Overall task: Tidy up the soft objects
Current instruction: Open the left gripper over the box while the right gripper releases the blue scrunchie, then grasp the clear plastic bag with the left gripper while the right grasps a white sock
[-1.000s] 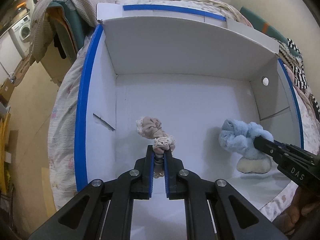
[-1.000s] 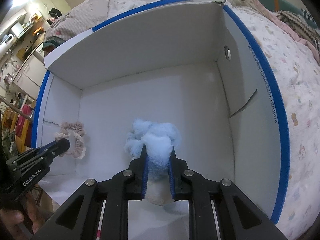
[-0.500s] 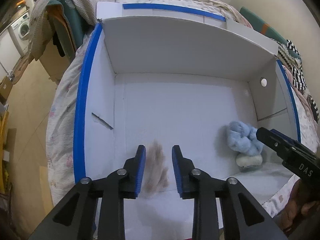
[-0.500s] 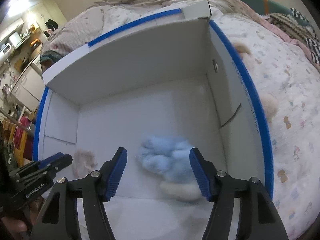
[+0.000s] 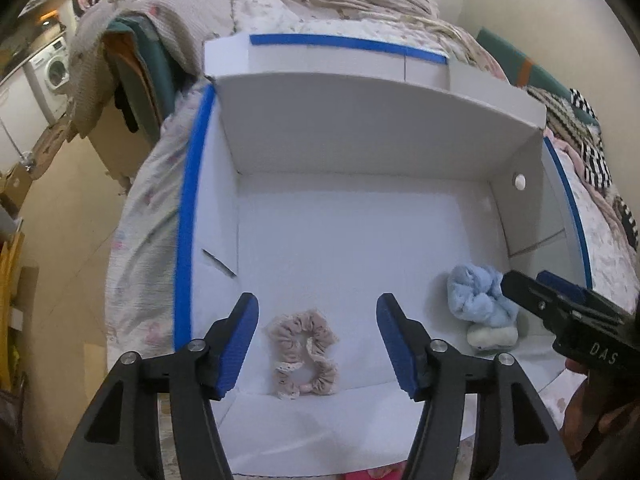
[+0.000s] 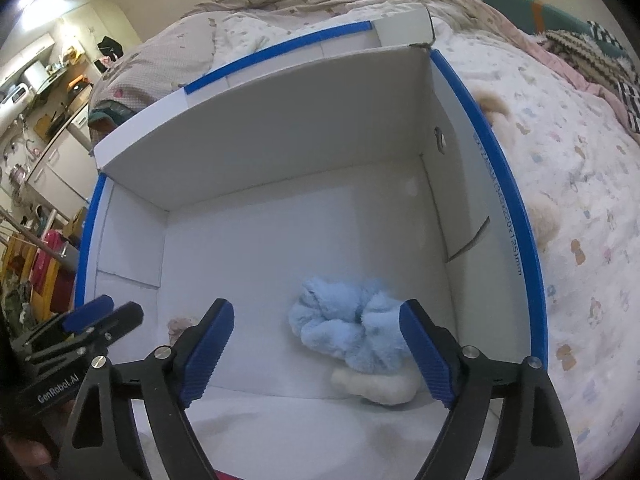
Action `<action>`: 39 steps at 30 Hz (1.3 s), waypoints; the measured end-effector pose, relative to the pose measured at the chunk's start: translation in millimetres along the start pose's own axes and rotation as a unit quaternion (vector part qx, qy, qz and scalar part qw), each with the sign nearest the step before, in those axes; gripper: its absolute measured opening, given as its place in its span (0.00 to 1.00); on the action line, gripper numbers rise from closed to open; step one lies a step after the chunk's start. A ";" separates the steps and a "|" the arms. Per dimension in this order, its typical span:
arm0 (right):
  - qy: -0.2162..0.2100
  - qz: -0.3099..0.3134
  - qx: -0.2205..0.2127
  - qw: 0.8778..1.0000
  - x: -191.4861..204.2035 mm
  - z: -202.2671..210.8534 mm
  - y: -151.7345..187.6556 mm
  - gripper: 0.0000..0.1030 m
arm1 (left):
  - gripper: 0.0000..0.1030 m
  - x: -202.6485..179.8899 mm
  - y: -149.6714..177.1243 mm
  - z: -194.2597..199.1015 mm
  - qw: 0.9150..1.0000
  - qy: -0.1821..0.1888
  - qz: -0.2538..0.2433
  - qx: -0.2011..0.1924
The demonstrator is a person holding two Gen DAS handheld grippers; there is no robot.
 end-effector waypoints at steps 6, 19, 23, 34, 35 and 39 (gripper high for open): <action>-0.011 -0.009 -0.004 1.000 0.4 4.5 -1.8 0.88 | 0.57 6.7 -2.0 9.2 1.000 -0.004 0.011 -0.011; -0.016 -0.009 -0.023 1.000 -0.6 30.4 4.6 0.88 | 0.57 29.9 2.1 48.0 0.998 -0.030 0.016 -0.054; -0.026 -0.001 -0.035 0.999 3.9 49.9 9.7 0.88 | 0.58 33.6 7.9 71.8 0.997 -0.027 0.001 -0.079; -0.043 0.009 -0.042 0.998 14.9 84.0 46.8 0.88 | 0.59 55.9 62.1 92.9 0.996 -0.051 0.007 -0.066; -0.045 0.010 -0.040 0.998 16.0 85.9 51.4 0.88 | 0.59 57.9 66.7 93.7 0.997 -0.052 0.009 -0.064; -0.049 0.013 -0.032 0.998 20.1 91.3 67.3 0.88 | 0.60 65.8 83.7 92.5 0.997 -0.056 0.021 -0.047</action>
Point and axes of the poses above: each gripper's, at about its wrist camera, not at the fingertips, and z roughly against the way its jaws point, x to its left, y to its underside, the point moved 7 cm from there along -z, roughly the way its jaws point, and after that the axes turned 6 degrees about -x, right-handed, at the moved point
